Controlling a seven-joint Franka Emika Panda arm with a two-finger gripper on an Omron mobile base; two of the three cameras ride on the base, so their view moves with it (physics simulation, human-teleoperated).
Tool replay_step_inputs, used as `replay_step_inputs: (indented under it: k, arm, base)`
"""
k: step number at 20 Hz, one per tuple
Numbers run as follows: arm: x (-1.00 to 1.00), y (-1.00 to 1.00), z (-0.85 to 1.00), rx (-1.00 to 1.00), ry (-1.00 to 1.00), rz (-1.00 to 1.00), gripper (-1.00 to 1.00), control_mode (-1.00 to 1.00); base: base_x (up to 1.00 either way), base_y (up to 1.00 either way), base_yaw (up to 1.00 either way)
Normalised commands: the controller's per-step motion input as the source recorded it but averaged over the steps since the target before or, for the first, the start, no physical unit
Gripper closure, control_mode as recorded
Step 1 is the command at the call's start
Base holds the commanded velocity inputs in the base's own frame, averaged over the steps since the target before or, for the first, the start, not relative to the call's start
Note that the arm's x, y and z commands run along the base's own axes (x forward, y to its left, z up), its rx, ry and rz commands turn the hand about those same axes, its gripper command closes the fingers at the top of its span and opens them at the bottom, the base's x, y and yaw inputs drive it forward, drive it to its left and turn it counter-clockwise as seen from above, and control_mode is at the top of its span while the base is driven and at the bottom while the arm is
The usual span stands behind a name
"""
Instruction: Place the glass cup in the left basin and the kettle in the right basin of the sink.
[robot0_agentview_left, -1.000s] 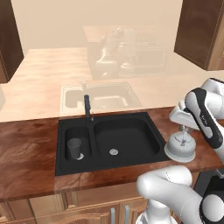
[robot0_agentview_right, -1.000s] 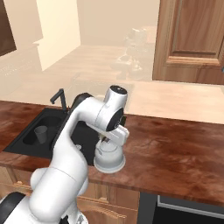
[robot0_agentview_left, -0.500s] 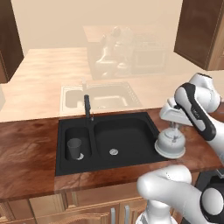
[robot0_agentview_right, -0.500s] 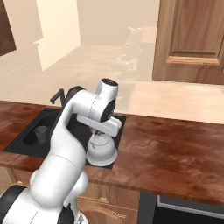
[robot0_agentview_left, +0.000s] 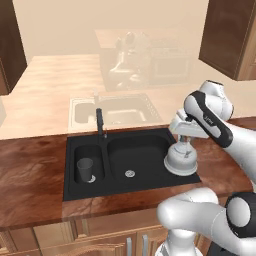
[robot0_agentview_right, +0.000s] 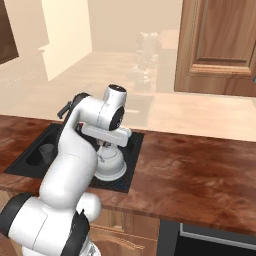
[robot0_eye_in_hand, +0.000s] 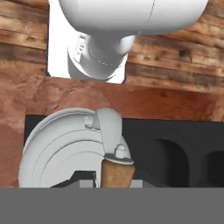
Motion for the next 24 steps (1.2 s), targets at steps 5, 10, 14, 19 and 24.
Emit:
replay_step_inputs:
  k: [5,10,14,19,24]
  arm:
    - [0.39,0.26,0.00,0.00,0.00,0.13,1.00,-1.00]
    - [0.31,0.30,0.00,0.00,0.00,0.12,1.00,-1.00]
    - [0.30,0.36,0.00,0.00,0.03,0.10,1.00,-1.00]
    - [0.29,0.37,-0.05,0.00,0.04,0.08,1.00,-1.00]
    - [0.37,0.26,-0.12,0.00,0.01,0.06,1.00,-1.00]
  base:
    - [0.00,0.00,0.00]
    - [0.00,0.00,0.00]
    - [0.00,0.00,0.00]
    - [0.00,0.00,0.00]
    - [0.00,0.00,0.00]
